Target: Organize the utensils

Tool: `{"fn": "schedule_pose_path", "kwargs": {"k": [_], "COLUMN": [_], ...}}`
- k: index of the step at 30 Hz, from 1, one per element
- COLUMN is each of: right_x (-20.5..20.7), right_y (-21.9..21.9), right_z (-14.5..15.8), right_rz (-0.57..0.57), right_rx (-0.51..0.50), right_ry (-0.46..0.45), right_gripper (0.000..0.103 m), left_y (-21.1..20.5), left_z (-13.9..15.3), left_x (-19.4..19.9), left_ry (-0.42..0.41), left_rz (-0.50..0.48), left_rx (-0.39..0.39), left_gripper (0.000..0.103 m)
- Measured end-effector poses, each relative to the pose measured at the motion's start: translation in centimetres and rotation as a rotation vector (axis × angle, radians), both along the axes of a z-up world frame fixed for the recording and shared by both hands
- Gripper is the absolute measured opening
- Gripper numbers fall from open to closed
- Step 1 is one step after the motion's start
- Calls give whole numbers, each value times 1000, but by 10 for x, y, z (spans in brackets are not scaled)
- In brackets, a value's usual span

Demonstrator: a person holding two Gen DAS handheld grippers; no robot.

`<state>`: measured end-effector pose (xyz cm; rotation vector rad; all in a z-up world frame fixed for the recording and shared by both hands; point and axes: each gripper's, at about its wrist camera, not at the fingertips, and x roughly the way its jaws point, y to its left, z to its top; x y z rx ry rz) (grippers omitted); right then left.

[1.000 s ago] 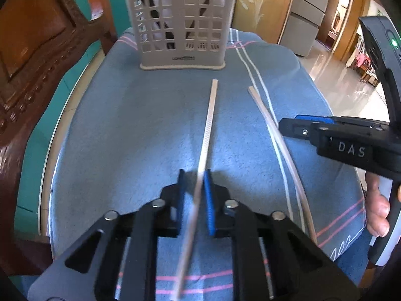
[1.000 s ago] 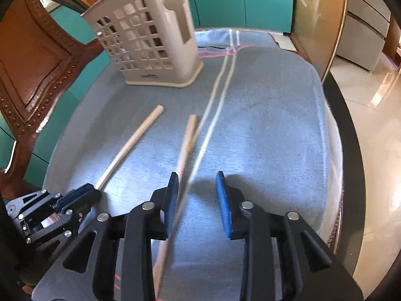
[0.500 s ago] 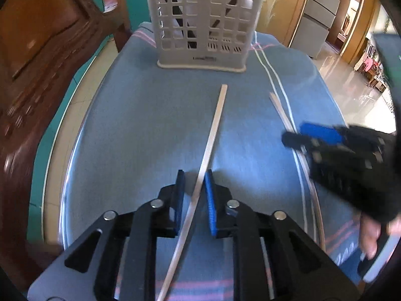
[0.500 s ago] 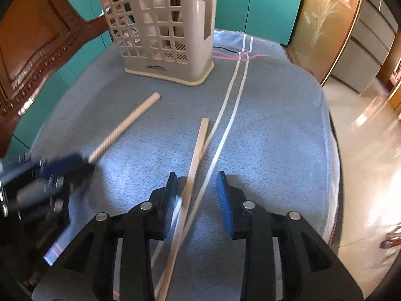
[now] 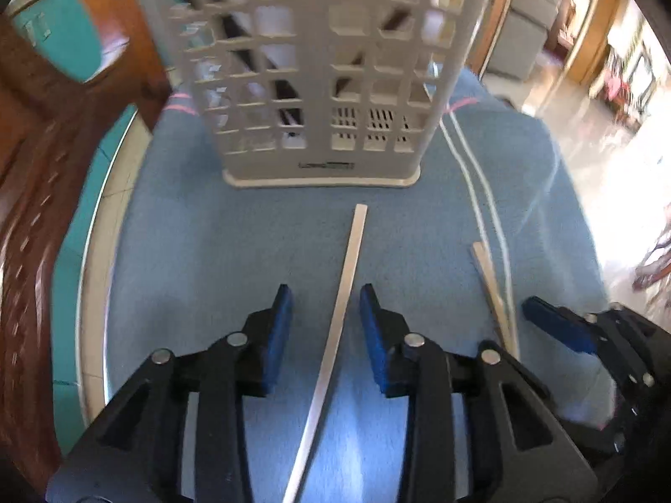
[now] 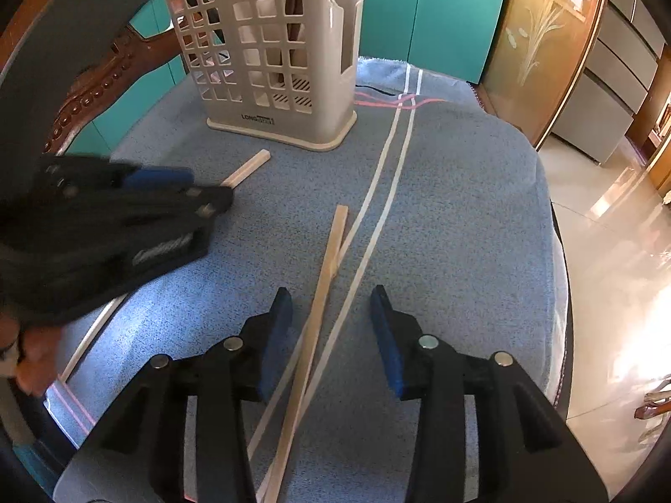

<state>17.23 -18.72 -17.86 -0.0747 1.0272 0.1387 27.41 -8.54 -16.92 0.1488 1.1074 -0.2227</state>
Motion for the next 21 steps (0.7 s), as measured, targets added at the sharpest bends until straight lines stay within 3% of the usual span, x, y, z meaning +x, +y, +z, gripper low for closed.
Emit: {"fn": "schedule_pose_path", "kwargs": {"k": [6, 8, 11, 14, 18, 21], "right_x": [1, 2, 2, -2, -17, -31], "right_y": [1, 3, 7, 5, -8, -17], "right_z": [2, 3, 4, 10, 47, 86], "right_rz": [12, 24, 24, 7, -14, -12], "right_rx": [-2, 13, 8, 37, 77, 106], "right_ry": [6, 13, 15, -6, -110, -191], "right_gripper": [38, 10, 6, 6, 6, 6], "left_y": [2, 5, 16, 23, 39, 52], "left_z": [0, 0, 0, -2, 5, 33], "left_x": [7, -1, -21, -37, -54, -71], "left_ry": [-6, -11, -14, -43, -56, -121], "left_rz": [15, 0, 9, 17, 53, 59], "left_rx": [-10, -6, -11, 0, -31, -69], "left_gripper": [34, 23, 9, 7, 7, 7]}}
